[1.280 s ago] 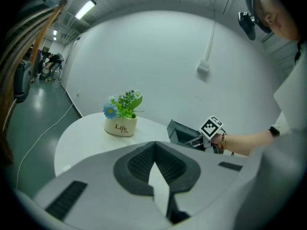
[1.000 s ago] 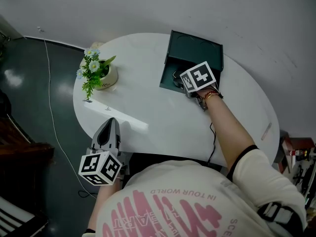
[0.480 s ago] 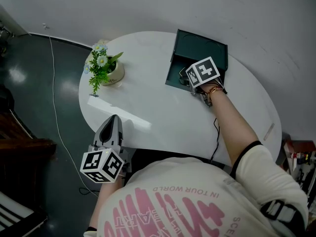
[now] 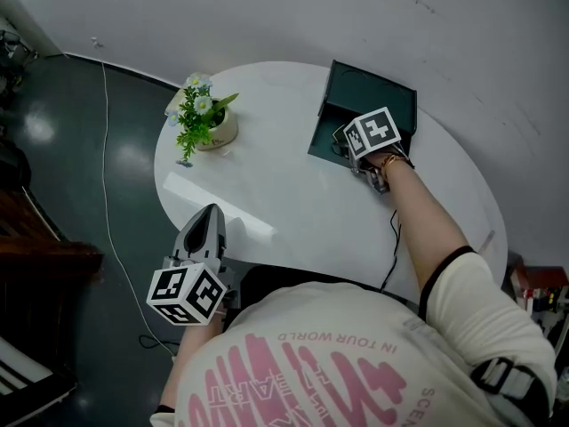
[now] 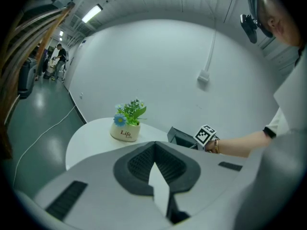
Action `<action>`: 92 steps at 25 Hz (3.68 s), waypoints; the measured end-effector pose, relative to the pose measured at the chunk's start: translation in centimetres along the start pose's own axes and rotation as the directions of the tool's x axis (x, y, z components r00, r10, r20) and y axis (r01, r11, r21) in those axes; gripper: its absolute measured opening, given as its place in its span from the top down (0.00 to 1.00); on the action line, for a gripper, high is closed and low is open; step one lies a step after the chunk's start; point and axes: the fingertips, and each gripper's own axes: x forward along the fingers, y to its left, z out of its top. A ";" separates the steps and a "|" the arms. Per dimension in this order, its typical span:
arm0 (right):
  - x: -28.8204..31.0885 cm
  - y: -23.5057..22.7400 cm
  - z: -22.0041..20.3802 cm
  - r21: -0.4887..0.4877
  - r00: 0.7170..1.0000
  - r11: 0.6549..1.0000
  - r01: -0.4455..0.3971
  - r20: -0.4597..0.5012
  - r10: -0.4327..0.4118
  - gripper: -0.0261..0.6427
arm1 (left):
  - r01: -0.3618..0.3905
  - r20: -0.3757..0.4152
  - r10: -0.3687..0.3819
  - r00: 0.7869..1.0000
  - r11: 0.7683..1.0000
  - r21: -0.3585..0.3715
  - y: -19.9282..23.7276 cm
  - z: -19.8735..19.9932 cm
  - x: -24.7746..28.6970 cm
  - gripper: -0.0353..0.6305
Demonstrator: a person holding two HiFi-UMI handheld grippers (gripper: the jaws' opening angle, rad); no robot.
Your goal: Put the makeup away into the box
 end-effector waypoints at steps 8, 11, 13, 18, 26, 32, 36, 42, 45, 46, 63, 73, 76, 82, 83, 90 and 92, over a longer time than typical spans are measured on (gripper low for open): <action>-0.1 -0.1 0.0 0.014 1.000 1.000 0.022 -0.010 -0.021 0.46 | -0.009 0.008 0.009 1.000 1.000 -0.008 0.1 0.3 -0.4 0.95; 0.0 0.1 0.1 0.050 1.000 0.999 0.009 -0.010 -0.009 0.44 | -0.011 0.002 0.011 1.000 1.000 -0.002 0.1 0.2 -0.4 0.94; -0.2 0.4 0.2 0.092 1.000 0.996 -0.019 -0.005 0.020 0.43 | -0.007 0.003 0.007 1.000 1.000 0.002 0.0 0.2 -0.5 0.95; -2.2 0.9 1.4 0.151 0.995 0.987 -0.054 0.093 0.040 0.42 | 0.013 0.000 -0.013 1.000 1.000 0.026 -0.9 0.1 -0.7 0.95; -11.3 5.2 3.2 0.230 0.875 0.956 -0.181 0.482 0.049 0.67 | 0.090 0.003 -0.090 0.996 0.995 0.049 -3.5 0.5 -1.3 0.95; -14.2 10.5 -2.5 0.252 0.852 0.929 -0.270 0.512 0.109 0.60 | 0.178 -0.040 -0.175 0.984 0.981 0.083 -6.1 -1.2 -2.6 0.95; -15.6 12.4 -7.4 0.313 0.846 0.903 -0.295 0.525 0.094 0.59 | 0.246 -0.092 -0.237 0.967 0.965 0.094 -7.8 -3.6 -2.9 0.94; -17.6 10.9 -15.8 0.433 0.887 0.878 -0.205 0.461 -0.020 0.58 | 0.349 -0.164 -0.334 0.928 0.934 0.074 -12.3 -7.8 -1.5 0.95; -19.1 8.5 -19.6 0.464 0.901 0.877 -0.128 0.424 -0.093 0.58 | 0.405 -0.195 -0.385 0.902 0.911 0.078 -15.6 -9.3 -1.1 0.95; -19.6 7.4 -20.8 0.478 0.901 0.872 -0.102 0.415 -0.122 0.58 | 0.424 -0.206 -0.401 0.893 0.902 0.084 -16.7 -9.7 -1.0 0.94; -24.4 -8.8 -32.8 0.631 0.897 0.775 -0.044 0.367 -0.247 0.55 | 0.453 -0.235 -0.424 0.875 0.887 0.089 -31.1 -13.7 3.2 0.94; -26.1 -18.7 -40.2 0.717 0.888 0.697 -0.012 0.328 -0.322 0.54 | 0.447 -0.240 -0.412 0.879 0.888 0.110 -38.2 -16.8 4.8 0.94; -26.1 -20.6 -41.5 0.723 0.891 0.691 0.002 0.312 -0.329 0.54 | 0.434 -0.231 -0.402 0.886 0.894 0.109 -39.2 -17.5 5.1 0.94; -25.3 -23.0 -43.4 0.719 0.907 0.694 0.031 0.272 -0.322 0.52 | 0.410 -0.227 -0.380 0.897 0.906 0.102 -40.7 -19.2 5.3 0.94; -25.1 -23.2 -43.6 0.711 0.910 0.702 0.050 0.257 -0.325 0.51 | 0.406 -0.226 -0.377 0.898 0.908 0.102 -40.8 -19.4 5.3 0.94; -23.3 -24.3 -43.9 0.644 0.909 0.744 0.180 0.180 -0.377 0.50 | 0.381 -0.222 -0.351 0.909 0.918 0.110 -40.9 -19.8 5.4 0.94; -23.0 -24.5 -44.0 0.638 0.905 0.741 0.209 0.161 -0.394 0.50 | 0.377 -0.220 -0.347 0.912 0.919 0.113 -40.8 -19.7 5.3 0.95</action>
